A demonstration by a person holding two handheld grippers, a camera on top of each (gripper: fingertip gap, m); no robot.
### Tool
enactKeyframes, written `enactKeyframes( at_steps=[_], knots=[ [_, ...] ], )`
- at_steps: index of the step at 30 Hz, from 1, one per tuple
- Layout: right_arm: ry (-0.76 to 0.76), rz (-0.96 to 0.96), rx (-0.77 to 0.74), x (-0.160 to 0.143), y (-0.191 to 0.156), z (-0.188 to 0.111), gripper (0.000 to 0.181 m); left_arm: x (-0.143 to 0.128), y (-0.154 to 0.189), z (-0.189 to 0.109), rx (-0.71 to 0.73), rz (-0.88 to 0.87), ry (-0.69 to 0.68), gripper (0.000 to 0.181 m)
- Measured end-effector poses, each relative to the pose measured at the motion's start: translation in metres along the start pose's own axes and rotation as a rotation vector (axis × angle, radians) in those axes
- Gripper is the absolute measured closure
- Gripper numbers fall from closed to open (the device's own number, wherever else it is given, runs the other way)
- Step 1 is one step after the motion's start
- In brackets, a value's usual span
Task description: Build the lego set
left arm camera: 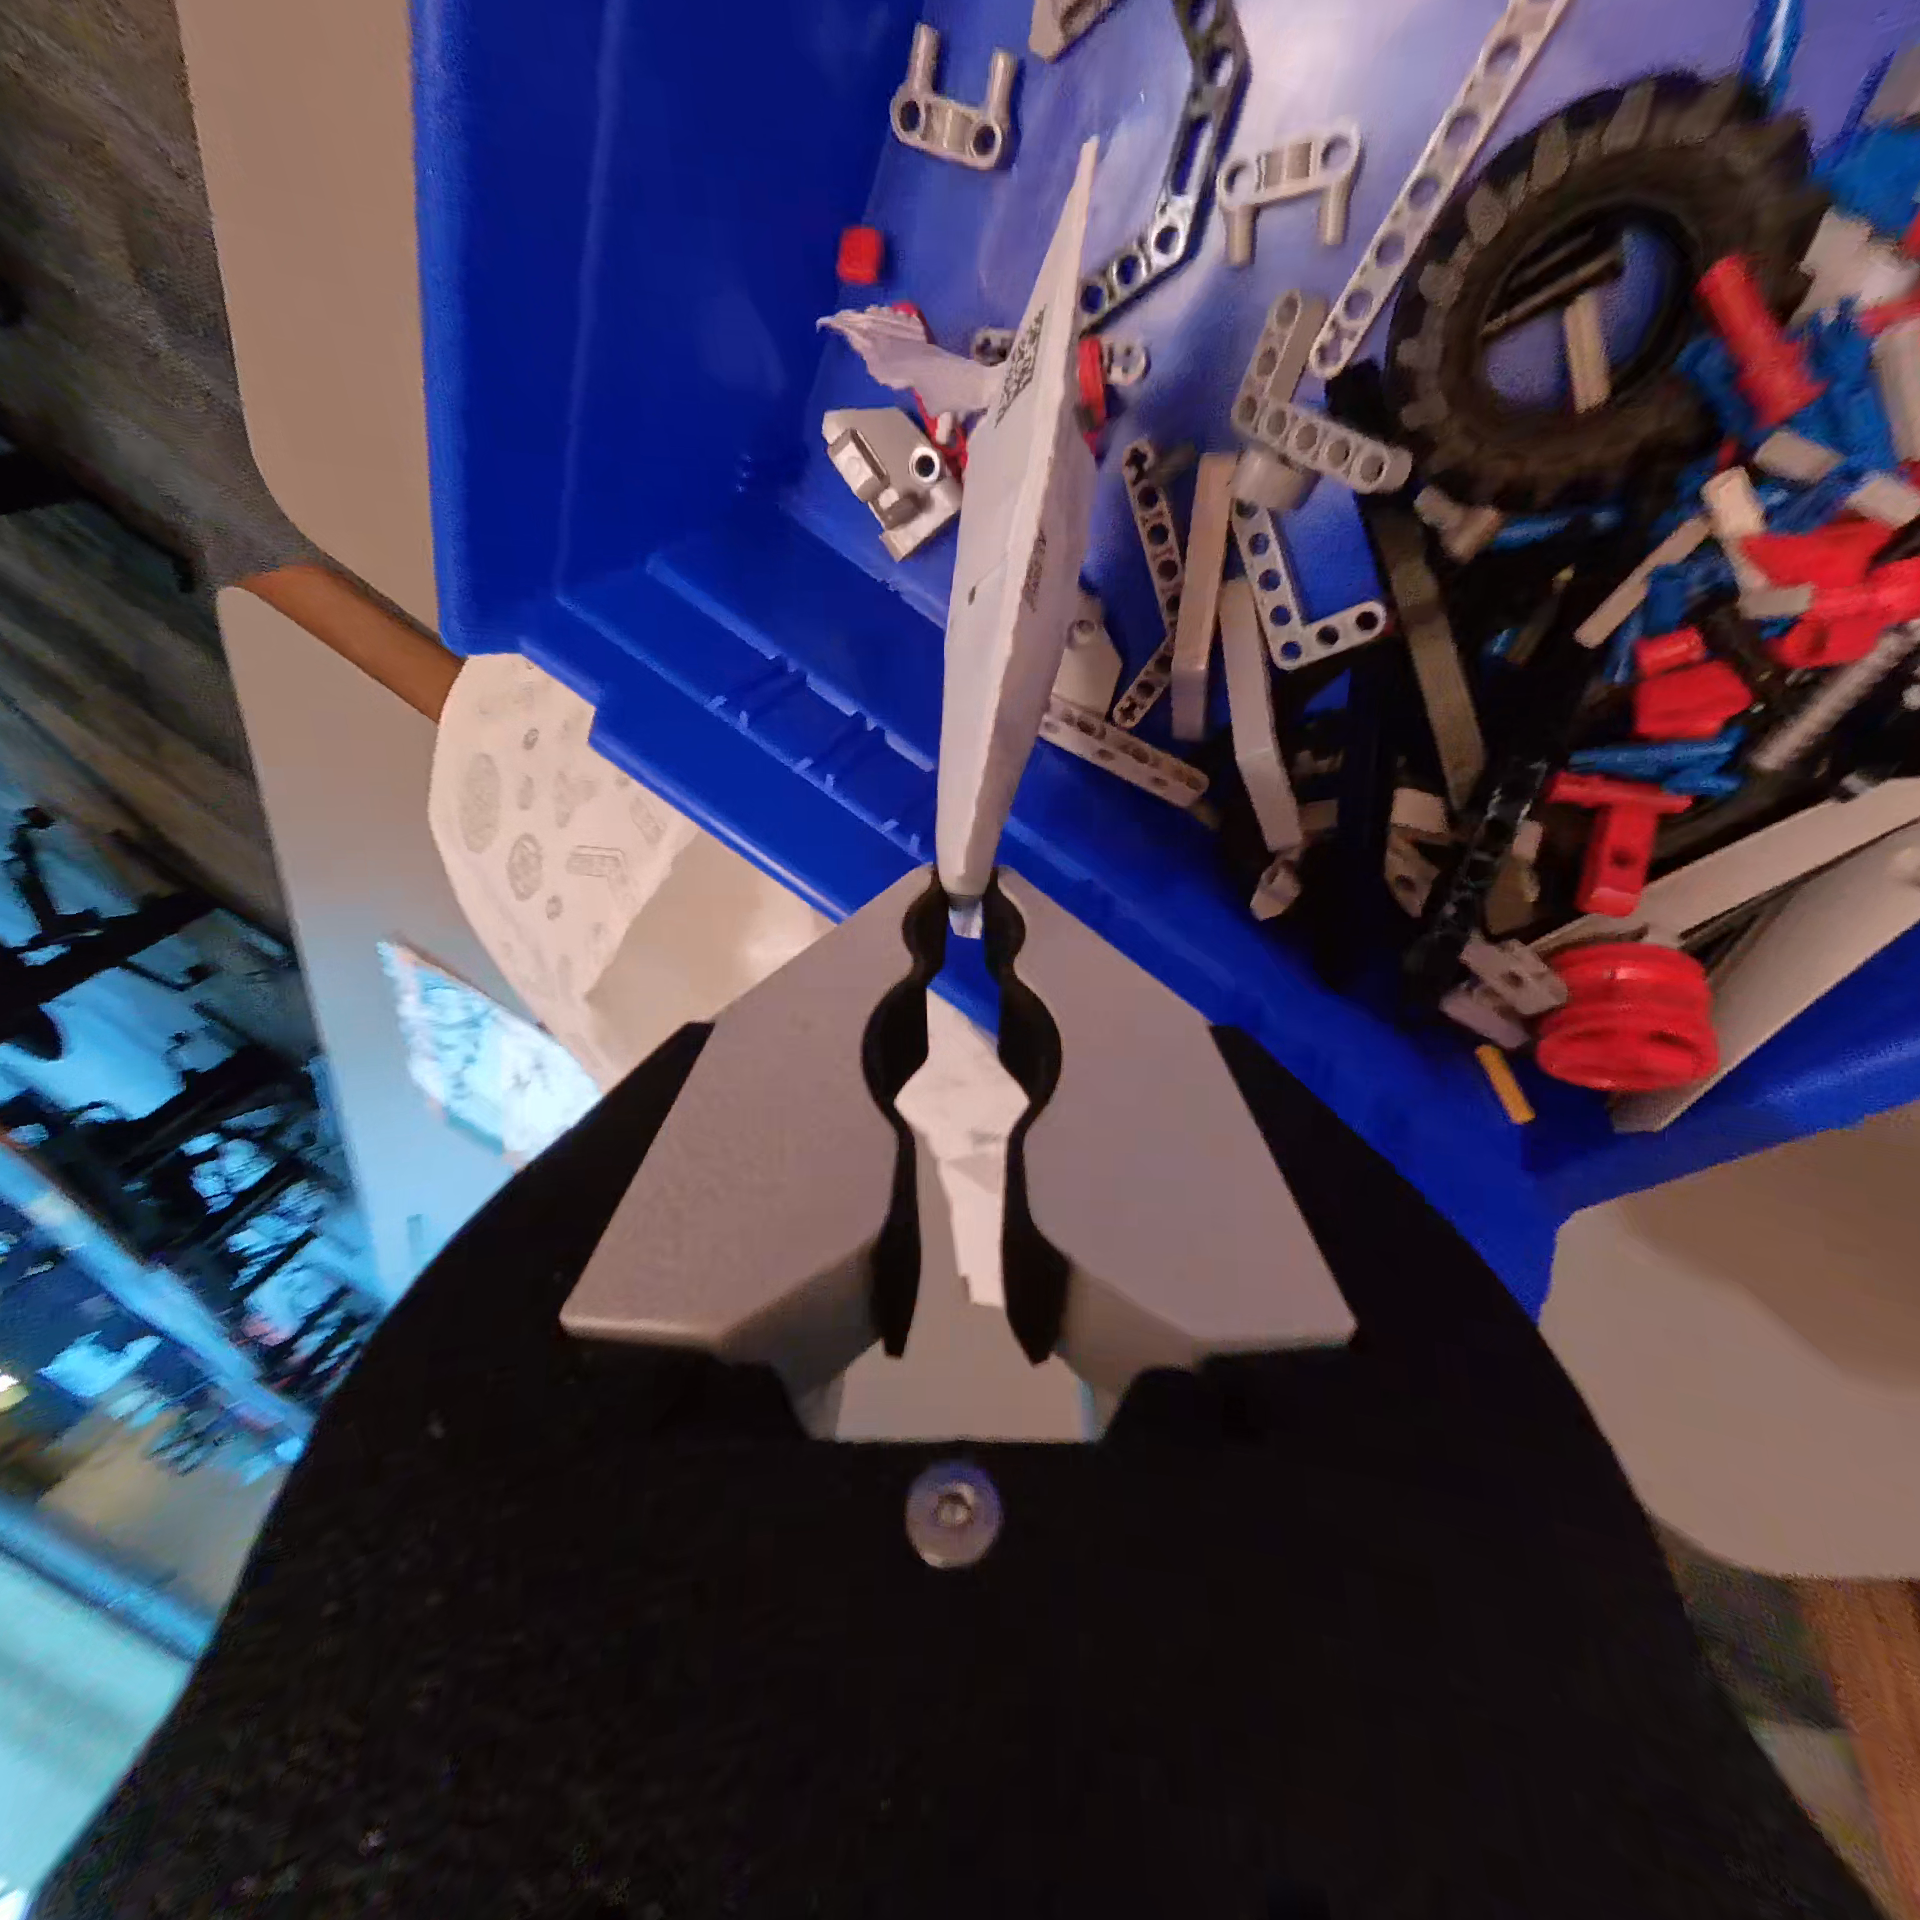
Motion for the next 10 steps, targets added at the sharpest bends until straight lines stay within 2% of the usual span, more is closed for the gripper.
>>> enactKeyframes(
  at_steps=[10],
  knots=[
    [0.002, 0.005, 0.000, -0.001, 0.001, 0.000, 0.160, 0.010, -0.010, -0.011, 0.117, 0.201, -0.257, 0.178]
  ],
)
Point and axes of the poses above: each gripper's, where its closed fingertips meet, z out along the fingers, x out of its top, y = z × x across the jaws, the point moved 4 cm from there along -z, back along the fingers, and after that the axes turned 3 degrees about x, right-handed, at the moved point
